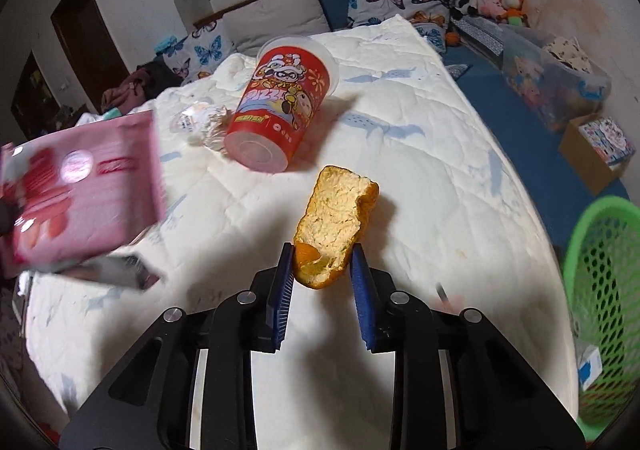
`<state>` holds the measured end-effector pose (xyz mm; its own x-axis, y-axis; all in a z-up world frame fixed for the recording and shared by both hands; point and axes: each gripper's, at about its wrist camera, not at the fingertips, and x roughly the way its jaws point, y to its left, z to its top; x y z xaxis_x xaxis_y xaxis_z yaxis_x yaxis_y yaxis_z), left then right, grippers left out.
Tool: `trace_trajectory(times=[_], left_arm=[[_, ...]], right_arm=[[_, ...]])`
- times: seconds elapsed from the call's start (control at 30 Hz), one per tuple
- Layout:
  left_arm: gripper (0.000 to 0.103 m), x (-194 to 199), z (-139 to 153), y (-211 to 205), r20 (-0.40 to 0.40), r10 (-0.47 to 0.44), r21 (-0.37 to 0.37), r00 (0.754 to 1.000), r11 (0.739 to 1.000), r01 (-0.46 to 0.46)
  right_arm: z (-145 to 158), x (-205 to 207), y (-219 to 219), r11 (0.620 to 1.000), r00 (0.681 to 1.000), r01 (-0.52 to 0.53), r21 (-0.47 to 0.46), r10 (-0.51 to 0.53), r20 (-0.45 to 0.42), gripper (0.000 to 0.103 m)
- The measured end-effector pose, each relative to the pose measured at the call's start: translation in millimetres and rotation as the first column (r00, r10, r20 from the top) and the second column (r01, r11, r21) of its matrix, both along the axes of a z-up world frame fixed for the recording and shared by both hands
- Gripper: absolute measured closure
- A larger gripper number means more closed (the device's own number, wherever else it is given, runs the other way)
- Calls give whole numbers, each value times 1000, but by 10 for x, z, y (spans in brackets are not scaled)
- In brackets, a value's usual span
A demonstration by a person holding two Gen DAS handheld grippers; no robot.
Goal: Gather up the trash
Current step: 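Drop the orange peel and pink wrapper into the green wastebasket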
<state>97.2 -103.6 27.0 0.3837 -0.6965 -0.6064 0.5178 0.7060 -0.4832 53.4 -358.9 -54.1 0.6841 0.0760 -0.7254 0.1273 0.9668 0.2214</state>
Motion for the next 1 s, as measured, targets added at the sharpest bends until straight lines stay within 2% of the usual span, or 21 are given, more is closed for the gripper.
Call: trace_trajectory(times=[0.17, 0.4, 0.57, 0.7, 0.83, 1.0], left_arm=[[94, -49, -9, -197, -12, -40, -6, 999, 999, 40], [94, -151, 15, -646, -18, -130, -10, 991, 991, 130], [94, -234, 38, -969, -18, -180, -10, 983, 984, 180], [94, -296, 71, -1229, -19, -217, -1, 976, 976, 217], [94, -331, 113, -1439, -14, -243, 9, 970, 970, 243], [94, -386, 128, -1712, -5, -283, 30, 959, 959, 283]], right_arm=[[96, -356, -178, 998, 998, 54, 18, -55, 28, 75], [132, -844, -782, 978, 978, 209, -8, -208, 14, 75], [33, -1092, -1333, 946, 946, 321, -56, -322, -28, 75], [-143, -1199, -1746, 920, 917, 389, -44, -391, -79, 75], [-284, -1273, -2022, 903, 898, 429, 7, -425, -111, 72], [-374, -1316, -2187, 892, 885, 453, 8, -448, -126, 65]])
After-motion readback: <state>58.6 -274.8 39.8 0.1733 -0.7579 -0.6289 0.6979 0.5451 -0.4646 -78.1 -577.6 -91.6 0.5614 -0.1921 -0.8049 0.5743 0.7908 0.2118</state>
